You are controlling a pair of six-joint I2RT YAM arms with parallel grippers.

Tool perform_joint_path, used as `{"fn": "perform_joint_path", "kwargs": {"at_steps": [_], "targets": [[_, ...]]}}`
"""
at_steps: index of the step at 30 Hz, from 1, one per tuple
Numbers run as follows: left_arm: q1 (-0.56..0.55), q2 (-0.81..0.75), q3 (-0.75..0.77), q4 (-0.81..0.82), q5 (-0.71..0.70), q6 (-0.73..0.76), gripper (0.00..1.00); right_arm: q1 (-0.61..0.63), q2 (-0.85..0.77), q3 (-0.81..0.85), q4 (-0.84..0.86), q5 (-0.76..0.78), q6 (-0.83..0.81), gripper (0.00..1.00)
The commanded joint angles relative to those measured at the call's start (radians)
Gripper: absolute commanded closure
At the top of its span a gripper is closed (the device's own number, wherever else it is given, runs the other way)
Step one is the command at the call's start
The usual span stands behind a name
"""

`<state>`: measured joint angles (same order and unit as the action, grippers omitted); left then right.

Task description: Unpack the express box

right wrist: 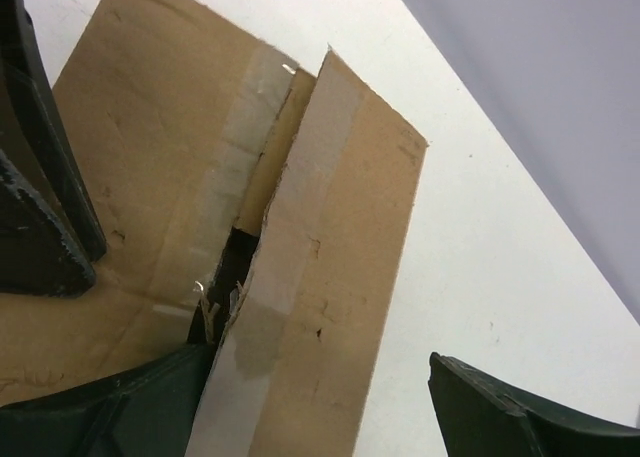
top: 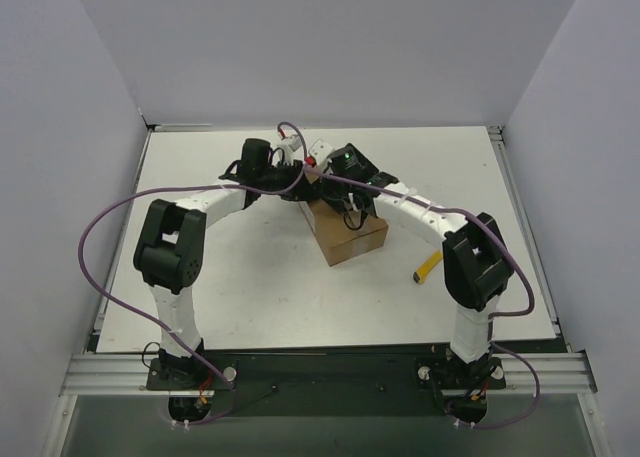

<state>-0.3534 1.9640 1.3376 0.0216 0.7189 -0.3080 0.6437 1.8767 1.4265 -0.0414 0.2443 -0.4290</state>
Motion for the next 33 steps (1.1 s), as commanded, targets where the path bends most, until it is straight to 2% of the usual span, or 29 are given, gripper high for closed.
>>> {"fn": "perform_joint_path", "kwargs": {"at_steps": [1,7,11,16,19,24,26,33], "targets": [[0.002,0.056,-0.029,-0.129,-0.121,0.081,0.75,-0.067,-0.135,0.046,-0.025,0.044,-0.077,0.07],[-0.009,0.056,-0.034,-0.135,-0.128,0.096,0.75,-0.200,-0.172,-0.031,-0.032,0.023,-0.071,0.07],[-0.016,0.052,-0.029,-0.144,-0.127,0.109,0.75,-0.266,-0.172,-0.054,-0.064,-0.039,-0.007,0.07],[-0.021,0.046,-0.025,-0.143,-0.111,0.113,0.75,-0.364,-0.122,-0.098,-0.093,-0.167,0.071,0.08],[-0.022,0.041,-0.014,-0.143,-0.079,0.121,0.74,-0.415,-0.084,-0.097,-0.150,-0.321,0.148,0.08],[-0.022,0.026,0.014,-0.140,-0.015,0.139,0.68,-0.411,-0.064,-0.113,-0.164,-0.491,0.197,0.08],[-0.021,0.022,0.056,-0.155,0.002,0.165,0.64,-0.395,-0.059,-0.124,-0.164,-0.513,0.213,0.08],[-0.018,0.007,0.173,-0.239,0.002,0.271,0.60,-0.348,-0.036,-0.156,-0.167,-0.516,0.171,0.08]]}}
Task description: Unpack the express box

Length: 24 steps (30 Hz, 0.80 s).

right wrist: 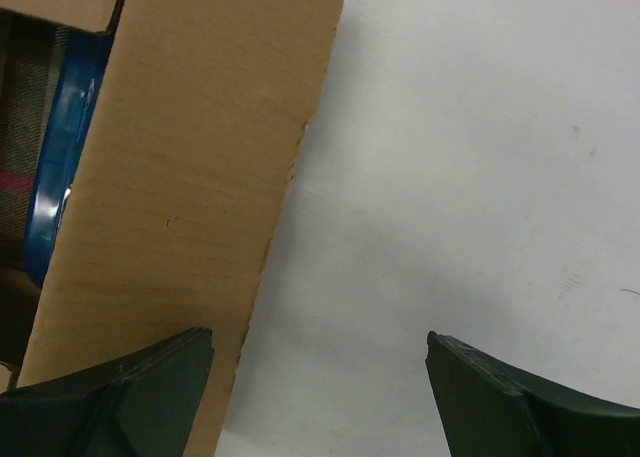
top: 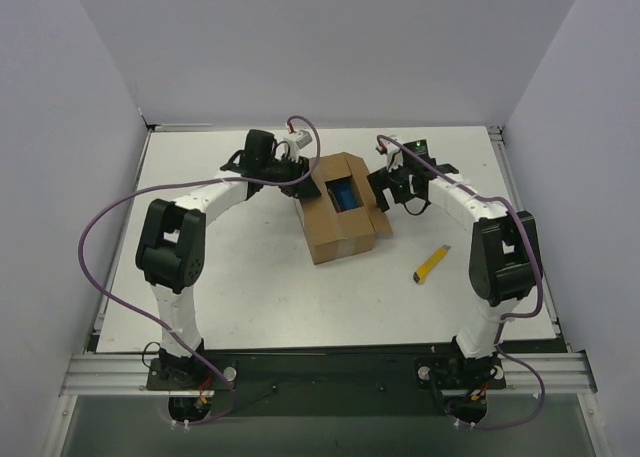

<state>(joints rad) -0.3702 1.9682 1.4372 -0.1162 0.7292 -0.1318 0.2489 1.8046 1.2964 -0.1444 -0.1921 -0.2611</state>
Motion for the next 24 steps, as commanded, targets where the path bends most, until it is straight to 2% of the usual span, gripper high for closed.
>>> {"fn": "perform_joint_path", "kwargs": {"at_steps": [1,4,10,15,19,21,24], "targets": [[0.001,-0.005,0.081,-0.111,-0.010,0.103,0.59,0.047,0.035,-0.019,-0.063,-0.064,0.006,0.08],[0.019,-0.044,0.121,-0.141,-0.008,0.100,0.56,0.024,0.016,0.043,-0.064,-0.030,0.052,0.08],[0.069,-0.126,0.192,-0.296,-0.111,0.084,0.53,0.016,-0.063,0.152,-0.087,-0.004,0.106,0.12],[0.119,-0.175,0.128,-0.321,-0.189,0.050,0.52,0.049,-0.091,0.173,-0.086,-0.070,0.190,0.19],[0.119,-0.196,0.086,-0.326,-0.232,0.049,0.52,0.118,-0.061,0.185,-0.080,-0.056,0.181,0.19],[0.119,-0.207,0.068,-0.336,-0.254,0.044,0.51,0.150,-0.025,0.199,-0.075,-0.031,0.187,0.18],[0.119,-0.221,0.036,-0.338,-0.264,0.055,0.49,0.185,0.021,0.231,-0.061,0.090,0.168,0.18]]}}
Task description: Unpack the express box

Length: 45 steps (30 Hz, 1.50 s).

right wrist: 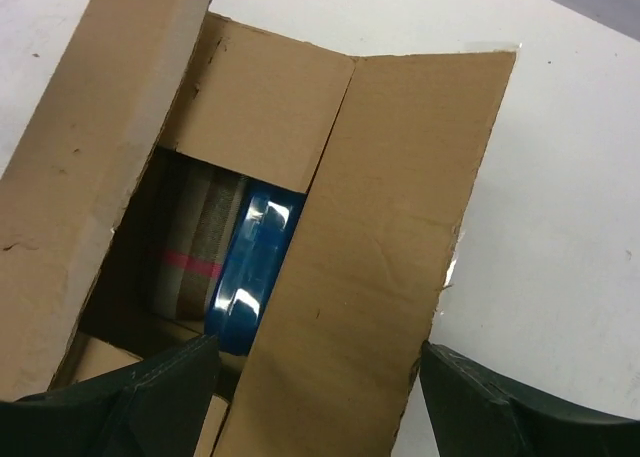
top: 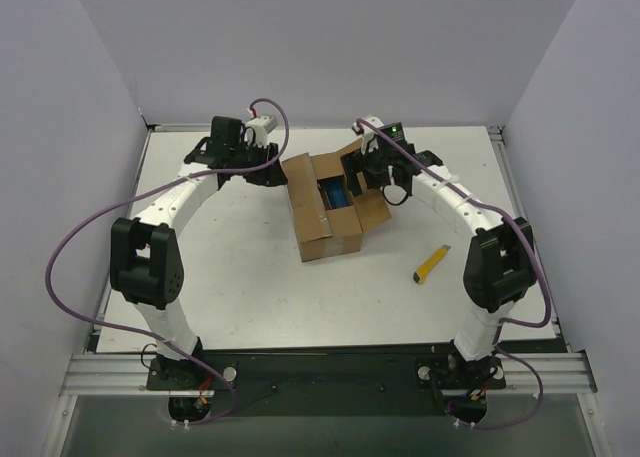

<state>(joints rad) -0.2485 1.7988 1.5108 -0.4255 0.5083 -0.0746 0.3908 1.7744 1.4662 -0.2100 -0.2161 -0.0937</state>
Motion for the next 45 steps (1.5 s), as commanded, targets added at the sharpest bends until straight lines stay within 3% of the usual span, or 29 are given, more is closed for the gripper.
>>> {"fn": "perform_joint_path", "kwargs": {"at_steps": [1,5,12,18,22,27,42,45], "targets": [[-0.003,-0.055,-0.046,-0.032,-0.047,-0.001,0.49,0.054,0.059,0.066,0.033,0.200,-0.014,0.18],[-0.002,-0.079,-0.083,-0.022,-0.054,0.002,0.49,0.075,0.045,0.158,0.066,0.294,-0.075,0.16],[-0.003,-0.085,-0.103,-0.007,-0.059,-0.001,0.48,0.169,-0.029,0.183,0.090,0.285,-0.176,0.16],[-0.002,-0.067,-0.083,-0.004,-0.057,-0.008,0.48,0.194,0.025,0.135,0.050,0.234,-0.114,0.19],[-0.003,-0.073,-0.081,-0.009,-0.054,-0.007,0.48,0.125,0.088,0.129,0.044,0.242,0.003,0.23],[-0.002,-0.087,-0.095,-0.012,-0.057,0.004,0.48,0.094,0.152,0.126,0.023,0.221,-0.011,0.27],[-0.005,-0.064,-0.109,0.002,-0.057,0.007,0.47,0.088,0.195,-0.010,0.001,-0.123,0.219,0.26],[-0.005,-0.058,-0.118,0.010,-0.054,-0.001,0.46,0.092,0.200,-0.026,-0.005,-0.138,0.203,0.34]]}}
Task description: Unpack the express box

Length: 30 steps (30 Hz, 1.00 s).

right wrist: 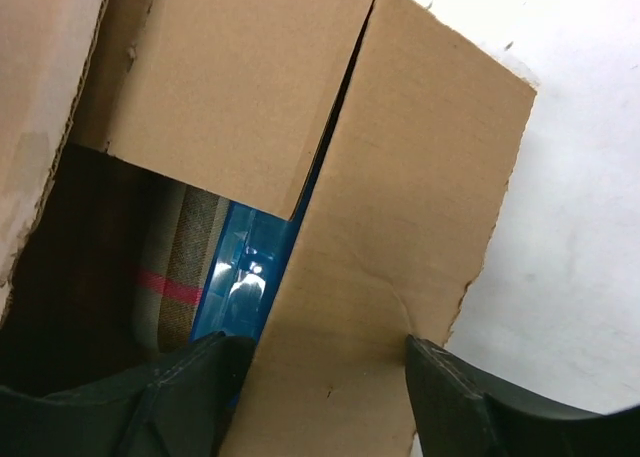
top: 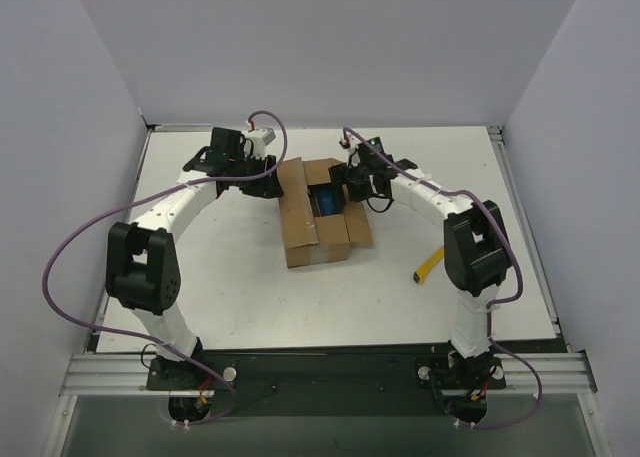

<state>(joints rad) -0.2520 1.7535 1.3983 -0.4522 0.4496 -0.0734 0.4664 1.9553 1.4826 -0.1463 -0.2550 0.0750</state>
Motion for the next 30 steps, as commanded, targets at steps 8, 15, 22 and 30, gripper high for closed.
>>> {"fn": "perform_joint_path", "kwargs": {"at_steps": [8,15,22,30], "targets": [[-0.009,-0.014,0.042,0.047,0.099,-0.006,0.46,0.021,0.037,-0.044,-0.071,-0.132,-0.009,0.74],[0.000,-0.066,0.151,-0.023,0.282,0.256,0.39,0.003,-0.041,0.108,-0.143,-0.173,-0.245,1.00],[0.031,-0.002,0.235,-0.036,0.344,0.288,0.32,0.009,-0.107,0.105,-0.231,-0.244,-0.585,1.00],[0.054,0.150,0.266,-0.147,0.644,0.280,0.30,0.026,-0.122,0.053,-0.300,-0.257,-0.767,1.00]]}}
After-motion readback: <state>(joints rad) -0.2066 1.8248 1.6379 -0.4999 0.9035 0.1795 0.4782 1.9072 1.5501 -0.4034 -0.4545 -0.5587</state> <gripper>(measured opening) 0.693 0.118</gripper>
